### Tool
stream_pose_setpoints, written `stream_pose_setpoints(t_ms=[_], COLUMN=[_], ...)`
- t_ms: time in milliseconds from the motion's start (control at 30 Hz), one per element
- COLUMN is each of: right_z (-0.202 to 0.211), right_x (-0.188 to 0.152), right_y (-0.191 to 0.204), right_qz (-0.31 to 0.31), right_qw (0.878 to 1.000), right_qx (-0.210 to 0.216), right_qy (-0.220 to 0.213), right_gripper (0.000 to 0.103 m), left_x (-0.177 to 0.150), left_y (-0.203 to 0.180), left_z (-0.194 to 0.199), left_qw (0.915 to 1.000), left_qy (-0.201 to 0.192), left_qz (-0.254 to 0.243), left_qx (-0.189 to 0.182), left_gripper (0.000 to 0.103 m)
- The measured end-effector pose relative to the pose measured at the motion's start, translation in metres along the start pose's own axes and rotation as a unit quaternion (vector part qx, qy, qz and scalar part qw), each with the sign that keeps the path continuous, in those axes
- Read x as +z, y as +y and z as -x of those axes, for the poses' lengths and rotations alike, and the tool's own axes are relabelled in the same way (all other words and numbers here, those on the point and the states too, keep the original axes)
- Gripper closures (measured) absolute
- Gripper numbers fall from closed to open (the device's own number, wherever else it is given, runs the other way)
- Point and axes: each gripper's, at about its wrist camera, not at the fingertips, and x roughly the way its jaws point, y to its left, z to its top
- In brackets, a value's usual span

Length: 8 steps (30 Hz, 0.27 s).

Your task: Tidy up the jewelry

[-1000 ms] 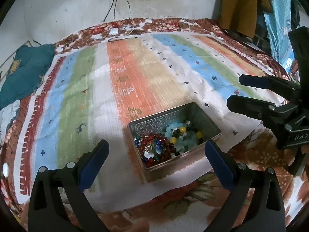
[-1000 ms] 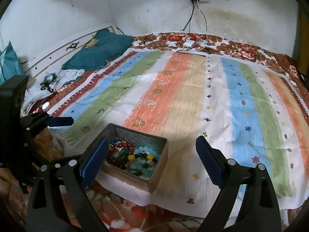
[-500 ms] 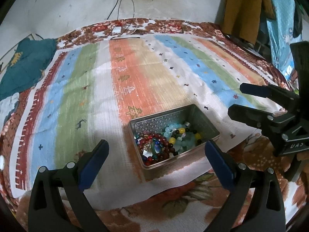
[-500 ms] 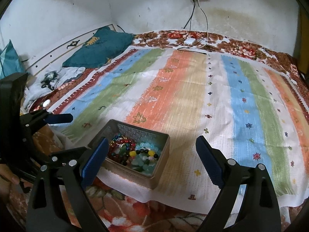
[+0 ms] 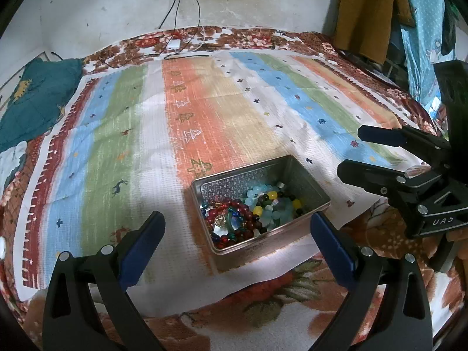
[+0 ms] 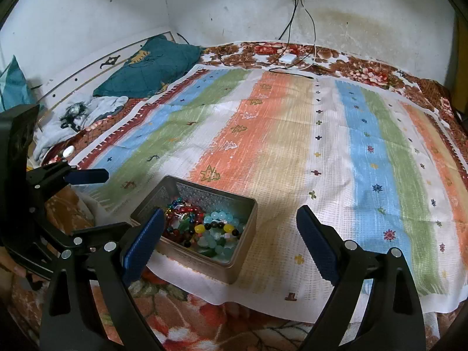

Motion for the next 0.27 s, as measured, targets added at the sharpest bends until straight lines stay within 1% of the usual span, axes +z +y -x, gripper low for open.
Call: stream_pose_setpoints(t_ms=[267], right_z=[-0.0017], right_x=[-0.0004], right_y=[-0.0004], right_qz=[0.004], right_qw=[1.0], right_qx=[-0.006], right_qy=[0.003], right_gripper=[0.011], left_x=[-0.0009], left_y=[0.0023], left_z=[-0.0001], left_qw=[0.9999], left_qy=[0.005], left_qz=[0.01], left_qx=[-0.006], left_gripper=[0.006])
